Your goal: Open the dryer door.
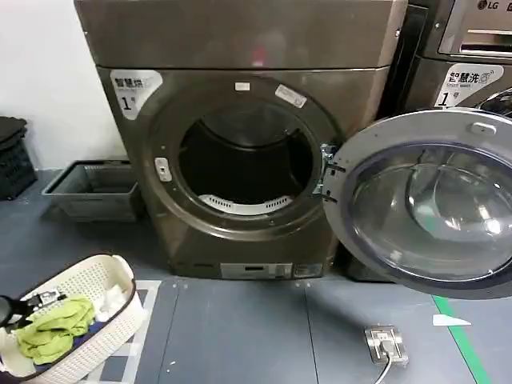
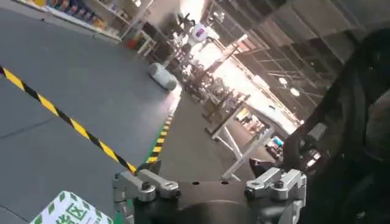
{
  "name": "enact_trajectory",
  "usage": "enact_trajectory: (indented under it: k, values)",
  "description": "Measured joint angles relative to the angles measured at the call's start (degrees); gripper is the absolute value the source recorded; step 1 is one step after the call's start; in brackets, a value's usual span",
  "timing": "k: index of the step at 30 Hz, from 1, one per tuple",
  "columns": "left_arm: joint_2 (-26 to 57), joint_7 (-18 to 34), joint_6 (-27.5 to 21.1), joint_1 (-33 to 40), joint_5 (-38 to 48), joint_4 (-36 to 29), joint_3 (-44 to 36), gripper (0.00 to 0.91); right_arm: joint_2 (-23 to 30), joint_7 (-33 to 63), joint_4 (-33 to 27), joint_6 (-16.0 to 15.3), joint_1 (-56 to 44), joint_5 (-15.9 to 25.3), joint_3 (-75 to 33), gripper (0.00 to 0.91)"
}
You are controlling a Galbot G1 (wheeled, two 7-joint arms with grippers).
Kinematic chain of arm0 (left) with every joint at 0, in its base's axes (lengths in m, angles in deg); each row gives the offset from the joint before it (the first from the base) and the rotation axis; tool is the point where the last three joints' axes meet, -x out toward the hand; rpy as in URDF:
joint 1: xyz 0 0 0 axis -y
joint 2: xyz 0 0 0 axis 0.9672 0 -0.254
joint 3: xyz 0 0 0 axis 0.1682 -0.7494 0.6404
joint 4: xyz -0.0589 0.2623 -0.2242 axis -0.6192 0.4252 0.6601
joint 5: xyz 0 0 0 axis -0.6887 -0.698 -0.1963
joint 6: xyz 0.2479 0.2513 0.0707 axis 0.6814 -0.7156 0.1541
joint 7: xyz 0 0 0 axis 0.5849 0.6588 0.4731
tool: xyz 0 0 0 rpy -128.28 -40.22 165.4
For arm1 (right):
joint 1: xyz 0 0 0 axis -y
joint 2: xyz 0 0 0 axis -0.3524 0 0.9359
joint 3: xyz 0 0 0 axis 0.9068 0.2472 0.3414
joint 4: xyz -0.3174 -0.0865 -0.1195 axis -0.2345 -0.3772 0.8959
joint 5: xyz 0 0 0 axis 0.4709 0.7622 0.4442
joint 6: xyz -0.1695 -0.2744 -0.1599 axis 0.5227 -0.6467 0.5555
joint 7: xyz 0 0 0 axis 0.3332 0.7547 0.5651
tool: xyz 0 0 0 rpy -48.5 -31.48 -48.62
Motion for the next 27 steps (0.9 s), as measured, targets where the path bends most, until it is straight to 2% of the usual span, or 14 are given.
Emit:
enact_trajectory:
  k: [4,11,18,27]
  values:
    - [0.0,0.2,0.0,-0.3,0.5,0.2,0.0,0.907,0.2,-2.7,-0.5,3.9,-0.1,-4.4,-1.0,0.907]
    - [0.0,0.3,0.0,-0.3,0.7,1.1,0.0,0.907,0.2,-4.2,-1.1,8.2,0.0,-7.4,-1.3,0.907]
    - [0.0,0.2,0.0,-0.4,0.7,1.5,0.0,0.907,0.4,-4.4,-1.1,8.9,-0.1,-7.7,-1.3,0.907]
    - [0.0,0.1,0.0,-0.7,0.1,1.8,0.0,0.907,0.5,-3.5,-1.3,8.3,-0.6,-8.0,-1.9,0.907]
